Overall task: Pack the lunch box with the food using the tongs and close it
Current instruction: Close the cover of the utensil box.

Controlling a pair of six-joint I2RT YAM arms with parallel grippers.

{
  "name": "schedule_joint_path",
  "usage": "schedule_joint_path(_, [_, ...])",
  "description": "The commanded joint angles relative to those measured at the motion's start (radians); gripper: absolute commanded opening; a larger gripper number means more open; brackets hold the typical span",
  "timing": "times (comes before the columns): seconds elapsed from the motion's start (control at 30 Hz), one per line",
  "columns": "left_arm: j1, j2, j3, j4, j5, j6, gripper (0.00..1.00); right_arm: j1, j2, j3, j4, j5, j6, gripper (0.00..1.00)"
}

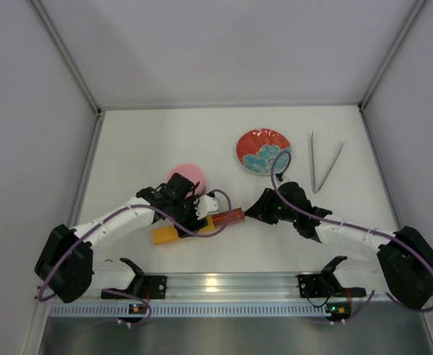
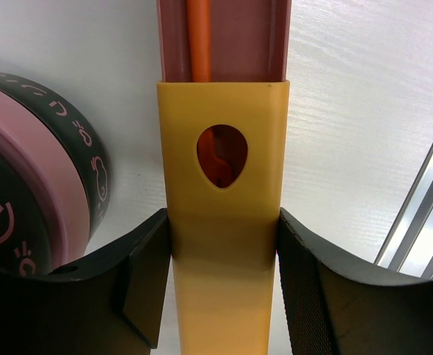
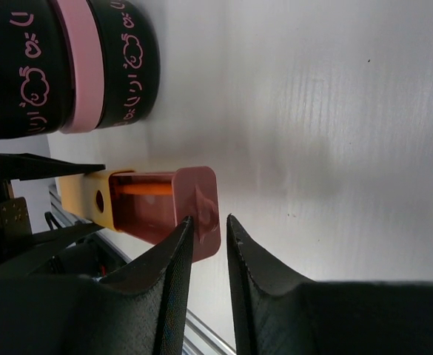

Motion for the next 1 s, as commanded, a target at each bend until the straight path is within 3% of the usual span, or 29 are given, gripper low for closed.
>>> schedule_joint_path(0.0, [-0.002, -0.036, 0.030, 0.043, 0.051, 0.011, 0.00, -0.010, 0.034, 0.021, 0.129, -0.033, 0.015, 0.23])
schedule_joint_path(0.43, [-0.002, 0.023, 0.103, 0.132, 0.065, -0.020, 0.00, 0.091, 0.141, 0.068, 0.213, -0.045, 0.050, 0.18])
schedule_joint_path(0.97, [-0.002, 0.044, -0.013, 0.279, 0.062, -0.034, 0.00, 0.128, 0.252, 0.154, 0.200, -0.097, 0.035, 0.15])
